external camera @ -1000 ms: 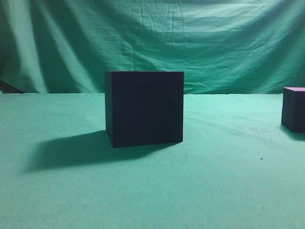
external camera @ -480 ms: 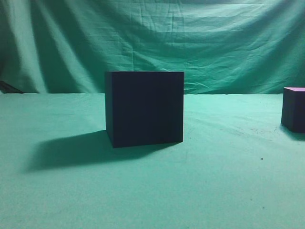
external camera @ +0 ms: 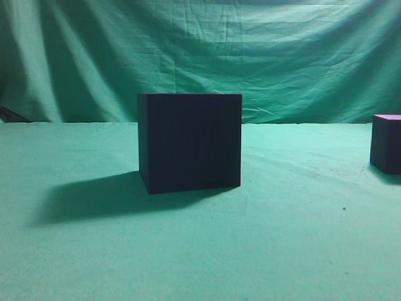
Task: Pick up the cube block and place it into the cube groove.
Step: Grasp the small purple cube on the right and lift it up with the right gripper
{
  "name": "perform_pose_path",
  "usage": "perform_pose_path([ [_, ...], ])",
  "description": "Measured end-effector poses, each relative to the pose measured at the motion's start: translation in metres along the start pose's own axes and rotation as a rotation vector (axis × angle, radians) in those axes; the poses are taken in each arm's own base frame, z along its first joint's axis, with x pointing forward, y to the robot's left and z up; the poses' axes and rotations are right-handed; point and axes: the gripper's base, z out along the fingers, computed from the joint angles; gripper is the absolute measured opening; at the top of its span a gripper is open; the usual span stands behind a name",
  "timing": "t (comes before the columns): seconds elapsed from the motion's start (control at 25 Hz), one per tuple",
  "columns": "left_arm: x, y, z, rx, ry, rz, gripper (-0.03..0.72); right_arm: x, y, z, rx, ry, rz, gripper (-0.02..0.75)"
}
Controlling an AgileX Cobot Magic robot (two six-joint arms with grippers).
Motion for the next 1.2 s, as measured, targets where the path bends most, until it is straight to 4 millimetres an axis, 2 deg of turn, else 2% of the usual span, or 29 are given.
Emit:
perform_pose_path([
  [0.28,0.0,0.0,0.0,0.0,0.0,0.0,0.0,-0.034,-0.004,-0.007,0.049,-0.38,-0.041,0.0],
  [0.4,0.0,0.0,0.0,0.0,0.0,0.0,0.0,-0.046,-0.001,-0.011,0.035,-0.362,-0.045,0.0],
  [0.52,0.0,0.0,0.0,0.0,0.0,0.0,0.0,-0.073,0.006,-0.016,0.011,-0.243,-0.086,0.0],
  [0.72,0.0,0.0,0.0,0.0,0.0,0.0,0.0,-0.101,0.013,0.008,-0.032,0.093,-0.01,0.0],
  [0.84,0.0,0.0,0.0,0.0,0.0,0.0,0.0,-0.101,0.016,0.031,-0.053,0.257,0.087,0.0],
  [1.04,0.0,0.0,0.0,0.0,0.0,0.0,0.0,-0.085,0.015,0.062,-0.042,0.462,0.155,0.0],
  [1.2,0.0,0.0,0.0,0.0,0.0,0.0,0.0,-0.083,0.02,0.077,-0.135,0.694,0.009,0.0],
])
